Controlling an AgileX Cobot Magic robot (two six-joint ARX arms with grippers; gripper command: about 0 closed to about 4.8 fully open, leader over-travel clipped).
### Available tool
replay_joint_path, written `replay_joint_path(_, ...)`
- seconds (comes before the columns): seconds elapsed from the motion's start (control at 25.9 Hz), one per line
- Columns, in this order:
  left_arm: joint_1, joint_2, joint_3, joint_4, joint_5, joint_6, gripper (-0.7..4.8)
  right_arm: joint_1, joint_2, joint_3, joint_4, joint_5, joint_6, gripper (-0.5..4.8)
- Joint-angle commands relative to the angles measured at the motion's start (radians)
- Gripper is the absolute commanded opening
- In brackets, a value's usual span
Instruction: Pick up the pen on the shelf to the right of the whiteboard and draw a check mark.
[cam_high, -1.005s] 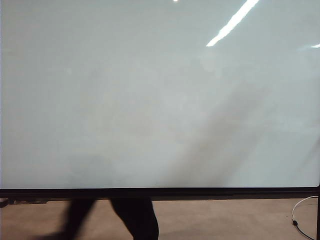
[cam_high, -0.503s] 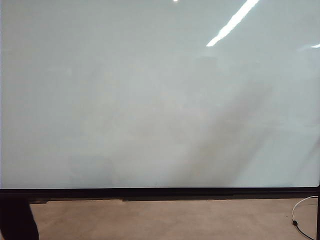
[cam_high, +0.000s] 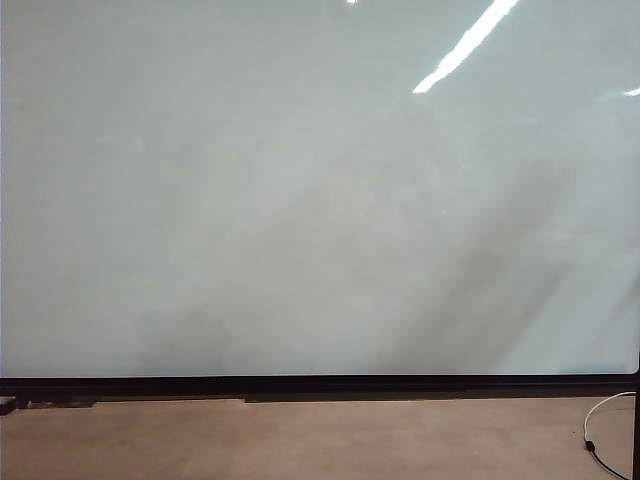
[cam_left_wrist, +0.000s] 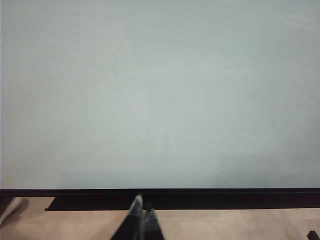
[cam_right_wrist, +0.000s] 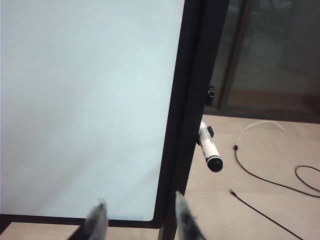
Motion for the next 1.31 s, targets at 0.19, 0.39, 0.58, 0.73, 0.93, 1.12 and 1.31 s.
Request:
replay_joint_path(0.19,0.000,0.000,0.003,0.012,0.000,0.004,-0.05,-0.027,0.239,0.011,0.280,-0.056,0.009,1.81)
replay_joint_path(0.39,0.000,0.000,0.003,0.013,0.000,0.004,-0.04,-0.031,0.361,0.039,0.361,-0.078,0.008,2.11)
replay_joint_path(0.58,0.000,0.000,0.003,0.013,0.000,0.004,-0.04,-0.064,0.467,0.080,0.413,-0.102,0.003,2.11)
replay_joint_path(0.73,0.000,0.000,0.003,0.013,0.001,0.004,-0.04,-0.087,0.492,0.089,0.441,-0.106,0.000,2.11)
replay_joint_path(0.93,0.000,0.000,0.003,0.013,0.000,0.004,-0.04,-0.119,0.542,0.121,0.478,-0.130,0.005,2.12)
replay_joint_path(1.12,0.000,0.000,0.003,0.013,0.000,0.004,-0.04,-0.119,0.619,0.197,0.479,-0.174,0.010,2.57)
replay_joint_path(1.31,0.000,0.000,0.003,0.012,0.000,0.004,-0.04,-0.119,0.677,0.255,0.480,-0.180,0.009,2.57)
